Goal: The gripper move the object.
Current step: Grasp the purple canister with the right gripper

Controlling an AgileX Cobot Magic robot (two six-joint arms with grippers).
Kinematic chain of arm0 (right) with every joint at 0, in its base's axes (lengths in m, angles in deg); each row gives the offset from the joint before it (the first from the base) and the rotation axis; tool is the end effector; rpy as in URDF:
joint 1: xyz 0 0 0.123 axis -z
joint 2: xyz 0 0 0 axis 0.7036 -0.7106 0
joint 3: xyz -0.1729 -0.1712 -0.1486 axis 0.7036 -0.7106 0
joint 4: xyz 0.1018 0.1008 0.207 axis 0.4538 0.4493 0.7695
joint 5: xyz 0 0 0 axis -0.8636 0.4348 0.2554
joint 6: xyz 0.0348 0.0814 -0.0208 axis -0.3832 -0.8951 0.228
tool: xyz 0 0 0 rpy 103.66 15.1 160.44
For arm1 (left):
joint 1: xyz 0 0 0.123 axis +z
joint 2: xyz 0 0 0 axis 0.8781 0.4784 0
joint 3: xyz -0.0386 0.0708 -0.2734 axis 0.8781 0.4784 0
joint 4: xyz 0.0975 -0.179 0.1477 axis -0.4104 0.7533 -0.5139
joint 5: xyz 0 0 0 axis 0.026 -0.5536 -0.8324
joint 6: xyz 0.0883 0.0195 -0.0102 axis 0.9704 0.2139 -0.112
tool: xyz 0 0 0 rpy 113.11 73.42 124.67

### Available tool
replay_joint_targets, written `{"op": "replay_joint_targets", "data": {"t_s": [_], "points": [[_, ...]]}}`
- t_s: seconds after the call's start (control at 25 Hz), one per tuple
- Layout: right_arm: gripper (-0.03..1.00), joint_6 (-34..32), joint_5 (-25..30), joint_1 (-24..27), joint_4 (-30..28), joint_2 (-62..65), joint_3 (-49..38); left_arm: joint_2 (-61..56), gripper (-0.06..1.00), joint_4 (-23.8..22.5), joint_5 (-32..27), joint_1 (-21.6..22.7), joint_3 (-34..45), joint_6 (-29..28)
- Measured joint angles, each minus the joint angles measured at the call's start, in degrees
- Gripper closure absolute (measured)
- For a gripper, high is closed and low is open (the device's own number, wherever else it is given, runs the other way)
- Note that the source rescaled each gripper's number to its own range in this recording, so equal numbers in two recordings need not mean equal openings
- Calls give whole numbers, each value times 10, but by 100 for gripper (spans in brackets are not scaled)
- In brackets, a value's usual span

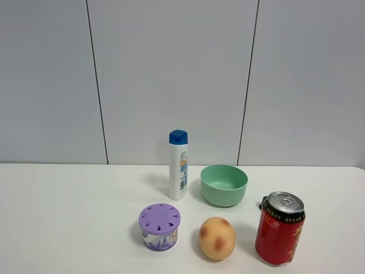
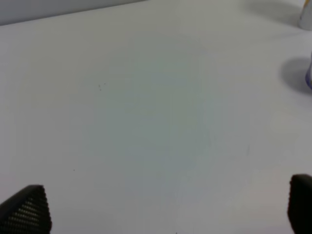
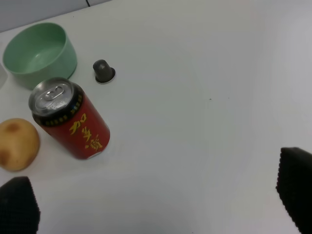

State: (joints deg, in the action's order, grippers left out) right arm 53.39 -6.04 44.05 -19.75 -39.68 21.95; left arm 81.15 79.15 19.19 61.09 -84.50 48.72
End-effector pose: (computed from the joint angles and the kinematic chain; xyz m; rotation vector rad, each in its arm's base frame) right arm -0.0024 0.0053 0.2753 0.0916 2.0547 0.1510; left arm -0.0061 -0.0044 0.2799 0.1349 2.0222 0.0093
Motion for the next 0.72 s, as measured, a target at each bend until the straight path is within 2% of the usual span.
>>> {"op": "replay_joint_targets", "data": {"t_s": [0.36,0.56,0.72], "points": [[-3,0,0,0,3,-11,0,0,-6,0,0,0,0,0],[-3,-24,1,0,-1,-45,0,0,-6,0,0,0,0,0],[-3,28,1,0,29,-112,0,0,-6,0,0,0,0,0]]}}
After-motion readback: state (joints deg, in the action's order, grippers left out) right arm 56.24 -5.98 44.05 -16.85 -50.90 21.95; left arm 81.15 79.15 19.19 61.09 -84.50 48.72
